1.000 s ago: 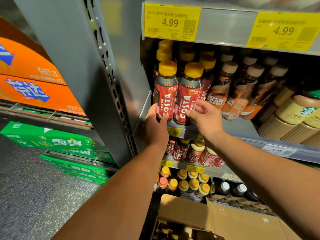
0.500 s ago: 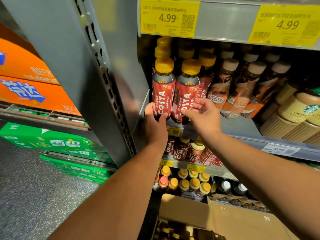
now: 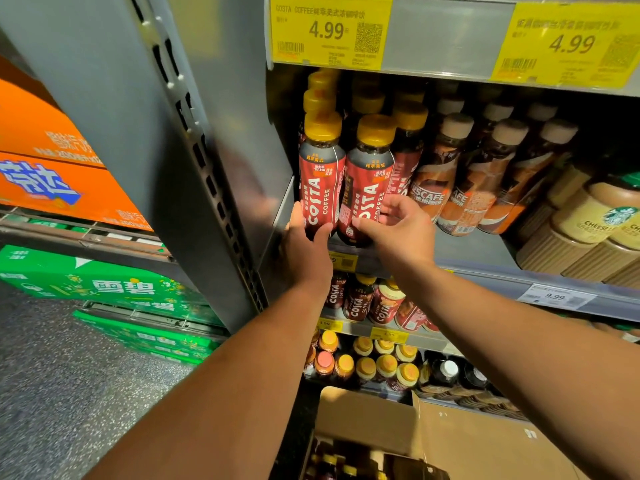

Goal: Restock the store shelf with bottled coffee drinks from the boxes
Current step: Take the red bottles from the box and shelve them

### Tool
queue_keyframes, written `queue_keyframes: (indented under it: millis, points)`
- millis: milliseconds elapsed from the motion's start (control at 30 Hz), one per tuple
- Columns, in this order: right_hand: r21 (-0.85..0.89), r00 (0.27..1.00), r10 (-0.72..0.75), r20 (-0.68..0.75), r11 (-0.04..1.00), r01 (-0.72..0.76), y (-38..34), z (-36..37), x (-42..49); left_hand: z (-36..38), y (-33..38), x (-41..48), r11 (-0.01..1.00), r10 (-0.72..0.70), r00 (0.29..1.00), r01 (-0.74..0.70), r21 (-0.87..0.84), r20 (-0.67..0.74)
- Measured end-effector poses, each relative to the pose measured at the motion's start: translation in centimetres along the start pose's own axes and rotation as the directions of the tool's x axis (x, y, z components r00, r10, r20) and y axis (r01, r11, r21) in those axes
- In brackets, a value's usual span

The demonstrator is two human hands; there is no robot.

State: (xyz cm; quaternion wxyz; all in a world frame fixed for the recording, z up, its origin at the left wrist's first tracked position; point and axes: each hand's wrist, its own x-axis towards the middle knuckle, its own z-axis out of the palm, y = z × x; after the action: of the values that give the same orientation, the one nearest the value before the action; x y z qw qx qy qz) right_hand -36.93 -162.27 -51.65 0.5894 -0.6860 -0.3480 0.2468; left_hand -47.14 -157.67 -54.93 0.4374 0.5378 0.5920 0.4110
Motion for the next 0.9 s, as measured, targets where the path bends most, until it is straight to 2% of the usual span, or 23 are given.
queue_keyframes:
  millis: [200,300,367,500,600,733,900]
  points:
    - [-0.039,1.0,-0.008,0.019,0.999,0.009,0.0,0.0,-0.1,-0.2,0.1,-0.1,1.0,0.011,1.0,-0.012,0.027,0.023]
    - [-0.089,1.0,-0.015,0.022,0.996,0.017,0.0,-0.1,-0.1,-0.4,0.2,-0.5,0.998,0.059,0.994,-0.059,-0.005,0.092]
    - [-0.17,0.999,-0.037,0.026,0.985,0.041,0.1,-0.3,-0.4,-0.4,0.3,-1.0,0.998,0.064,0.99,-0.067,0.016,0.124]
    - [-0.408,0.997,-0.068,0.025,0.91,0.073,0.1,-1.1,-1.4,-0.9,0.0,-2.0,0.98,0.083,0.987,-0.106,0.167,0.14]
    - [-0.58,0.997,-0.07,0.019,0.812,0.068,-0.3,-2.2,-2.1,-2.1,-0.2,-3.1,0.924,0.151,0.971,-0.205,0.322,0.185]
    - [-0.644,0.995,-0.099,0.008,0.761,0.081,-0.7,-3.6,-4.2,-3.9,-0.3,-5.4,0.781,0.331,0.912,-0.408,0.472,0.24]
    - [-0.736,0.986,-0.075,0.149,0.658,0.161,-0.5,-6.2,-8.8,-5.3,-1.3,-10.4,0.653,0.442,0.853,-0.518,0.552,0.277]
